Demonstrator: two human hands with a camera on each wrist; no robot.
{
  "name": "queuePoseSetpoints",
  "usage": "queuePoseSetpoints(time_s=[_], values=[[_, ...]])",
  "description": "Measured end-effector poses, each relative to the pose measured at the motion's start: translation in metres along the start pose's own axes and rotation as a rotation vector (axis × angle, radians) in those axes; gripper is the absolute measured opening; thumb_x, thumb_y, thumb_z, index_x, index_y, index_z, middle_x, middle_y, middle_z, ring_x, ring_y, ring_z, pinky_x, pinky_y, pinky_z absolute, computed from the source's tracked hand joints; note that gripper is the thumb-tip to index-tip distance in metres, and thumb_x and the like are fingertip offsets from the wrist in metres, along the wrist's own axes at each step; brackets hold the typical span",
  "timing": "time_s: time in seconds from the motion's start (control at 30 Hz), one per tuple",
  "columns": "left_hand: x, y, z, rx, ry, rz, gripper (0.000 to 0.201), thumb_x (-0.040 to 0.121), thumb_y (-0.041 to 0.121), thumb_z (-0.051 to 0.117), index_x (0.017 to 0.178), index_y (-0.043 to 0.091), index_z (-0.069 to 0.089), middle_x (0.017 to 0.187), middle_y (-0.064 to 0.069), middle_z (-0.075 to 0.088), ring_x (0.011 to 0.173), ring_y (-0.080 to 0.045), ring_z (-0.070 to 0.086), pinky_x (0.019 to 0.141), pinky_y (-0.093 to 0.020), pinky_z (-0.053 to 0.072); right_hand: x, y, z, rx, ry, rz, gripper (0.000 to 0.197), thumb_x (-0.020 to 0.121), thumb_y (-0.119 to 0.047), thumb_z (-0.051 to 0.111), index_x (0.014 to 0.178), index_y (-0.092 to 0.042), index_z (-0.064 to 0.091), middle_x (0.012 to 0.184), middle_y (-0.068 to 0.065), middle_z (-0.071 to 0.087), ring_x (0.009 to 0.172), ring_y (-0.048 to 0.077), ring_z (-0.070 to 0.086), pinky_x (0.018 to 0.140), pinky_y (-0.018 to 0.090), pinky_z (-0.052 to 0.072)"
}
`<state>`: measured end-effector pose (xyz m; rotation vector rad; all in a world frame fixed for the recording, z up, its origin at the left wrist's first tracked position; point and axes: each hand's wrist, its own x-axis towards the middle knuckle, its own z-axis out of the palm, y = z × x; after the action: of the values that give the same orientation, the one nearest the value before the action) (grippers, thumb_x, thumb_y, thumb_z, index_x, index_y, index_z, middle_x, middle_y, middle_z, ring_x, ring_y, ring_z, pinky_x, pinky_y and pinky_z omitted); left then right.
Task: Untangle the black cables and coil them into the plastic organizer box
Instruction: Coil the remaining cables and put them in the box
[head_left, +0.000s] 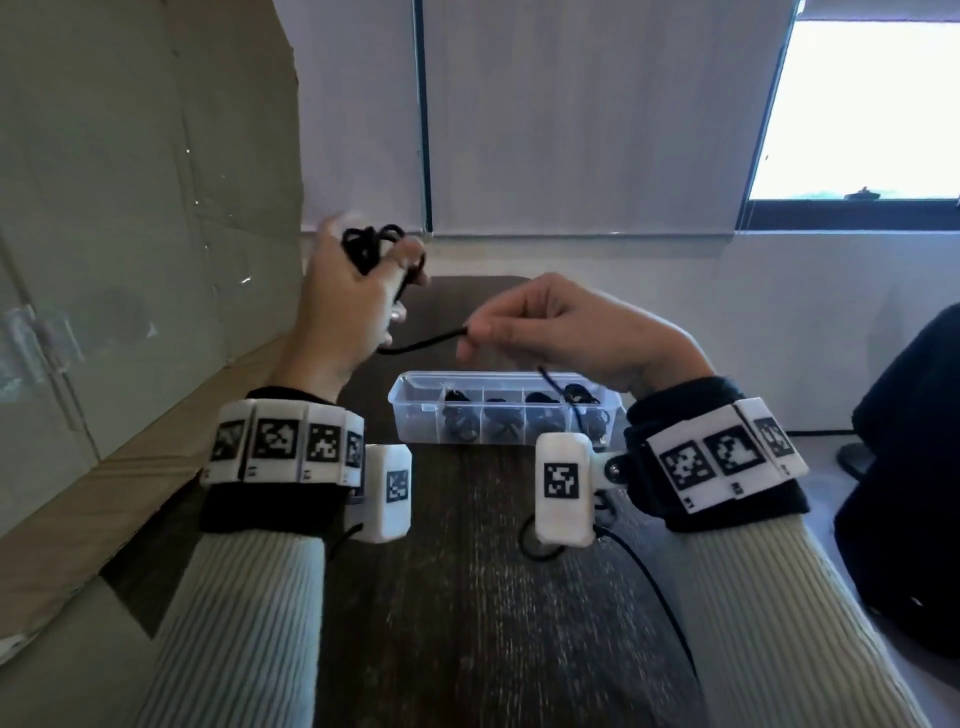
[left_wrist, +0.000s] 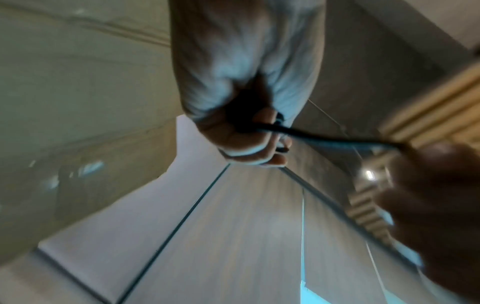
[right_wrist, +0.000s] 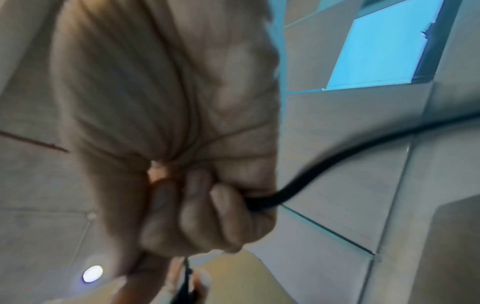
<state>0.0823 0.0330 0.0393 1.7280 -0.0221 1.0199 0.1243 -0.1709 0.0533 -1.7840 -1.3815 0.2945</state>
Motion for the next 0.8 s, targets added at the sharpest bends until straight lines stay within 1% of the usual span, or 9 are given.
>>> queuePoseSetpoints(time_s=[0.1, 0.2, 0.27, 0.37, 0.43, 0.5, 0.63, 0.7, 0.8], values=[[-0.009, 0.008, 0.016, 0.348, -0.129, 0.125, 0.038, 0.091, 0.049, 0.054, 0.085, 0.013, 0.064, 0.063, 0.003, 0.064, 0.055, -0.016, 0.058, 0.053, -0.028, 0.043, 0.007, 0.007, -0.001, 0.069, 0.187, -0.096, 0.019, 0.097, -0.010, 0.054, 0.092, -0.001, 0.070, 0.046, -0.015, 0.050, 0.045, 0.000, 0.039, 0.052, 0.013, 0.033], [-0.022, 0.020, 0.028, 0.258, -0.324, 0.032, 0.057, 0.091, 0.062, 0.038, 0.070, 0.017, 0.064, 0.051, 0.002, 0.064, 0.045, -0.010, 0.057, 0.047, -0.023, 0.043, 0.013, 0.012, -0.002, 0.161, 0.335, -0.156, 0.013, 0.093, 0.000, 0.056, 0.096, 0.002, 0.068, 0.053, -0.014, 0.062, 0.045, -0.004, 0.050, 0.050, 0.007, 0.038], [-0.024, 0.022, 0.028, 0.171, -0.417, -0.066, 0.059, 0.084, 0.068, 0.044, 0.072, 0.016, 0.066, 0.057, -0.001, 0.067, 0.048, -0.009, 0.058, 0.048, -0.020, 0.044, 0.016, 0.015, -0.003, 0.187, 0.392, -0.171, 0.010, 0.091, 0.002, 0.059, 0.094, 0.003, 0.068, 0.059, -0.012, 0.067, 0.049, -0.005, 0.056, 0.052, 0.006, 0.041], [-0.025, 0.024, 0.021, 0.192, -0.556, -0.068, 0.043, 0.068, 0.047, 0.079, 0.080, 0.008, 0.067, 0.056, 0.001, 0.063, 0.050, -0.006, 0.057, 0.050, -0.019, 0.045, 0.019, 0.021, -0.002, 0.215, 0.408, -0.136, 0.006, 0.090, -0.002, 0.063, 0.094, -0.005, 0.059, 0.058, -0.009, 0.066, 0.053, -0.002, 0.059, 0.056, 0.009, 0.044], [-0.024, 0.022, 0.016, 0.249, -0.605, -0.068, 0.030, 0.066, 0.033, 0.079, 0.072, 0.008, 0.064, 0.048, 0.005, 0.058, 0.045, -0.003, 0.053, 0.046, -0.016, 0.044, 0.019, 0.023, -0.002, 0.228, 0.393, -0.087, 0.016, 0.092, -0.006, 0.060, 0.102, -0.006, 0.048, 0.051, -0.010, 0.061, 0.047, -0.001, 0.054, 0.053, 0.010, 0.040], [-0.023, 0.017, 0.010, 0.172, -0.639, -0.132, 0.024, 0.070, 0.032, 0.078, 0.068, 0.014, 0.062, 0.050, 0.005, 0.057, 0.048, -0.008, 0.052, 0.049, -0.021, 0.044, 0.019, 0.026, -0.002, 0.222, 0.348, -0.073, 0.010, 0.094, -0.011, 0.059, 0.098, -0.010, 0.049, 0.049, -0.010, 0.056, 0.046, 0.004, 0.044, 0.051, 0.018, 0.034], [-0.017, 0.008, 0.001, -0.159, -0.519, -0.261, 0.024, 0.081, 0.039, 0.068, 0.072, 0.017, 0.061, 0.055, 0.006, 0.050, 0.047, -0.007, 0.044, 0.043, -0.018, 0.038, 0.022, 0.039, -0.004, 0.251, 0.344, -0.018, 0.014, 0.099, -0.014, 0.051, 0.088, -0.016, 0.058, 0.054, -0.014, 0.048, 0.053, 0.007, 0.038, 0.051, 0.018, 0.031], [-0.014, 0.012, 0.000, -0.314, -0.351, -0.281, 0.025, 0.082, 0.041, 0.059, 0.077, 0.016, 0.058, 0.061, 0.006, 0.056, 0.055, -0.005, 0.053, 0.048, -0.020, 0.049, 0.022, 0.045, -0.003, 0.174, 0.325, 0.018, 0.018, 0.100, -0.014, 0.048, 0.092, -0.015, 0.064, 0.053, -0.014, 0.045, 0.052, 0.006, 0.036, 0.051, 0.017, 0.031], [-0.007, 0.012, -0.001, -0.569, -0.157, -0.296, 0.026, 0.092, 0.039, 0.051, 0.094, 0.014, 0.057, 0.102, -0.004, 0.068, 0.098, -0.015, 0.067, 0.075, -0.041, 0.060, 0.025, 0.048, 0.006, 0.119, 0.293, 0.075, 0.021, 0.100, -0.016, 0.048, 0.101, -0.018, 0.069, 0.052, -0.013, 0.041, 0.051, 0.007, 0.034, 0.053, 0.019, 0.033]])
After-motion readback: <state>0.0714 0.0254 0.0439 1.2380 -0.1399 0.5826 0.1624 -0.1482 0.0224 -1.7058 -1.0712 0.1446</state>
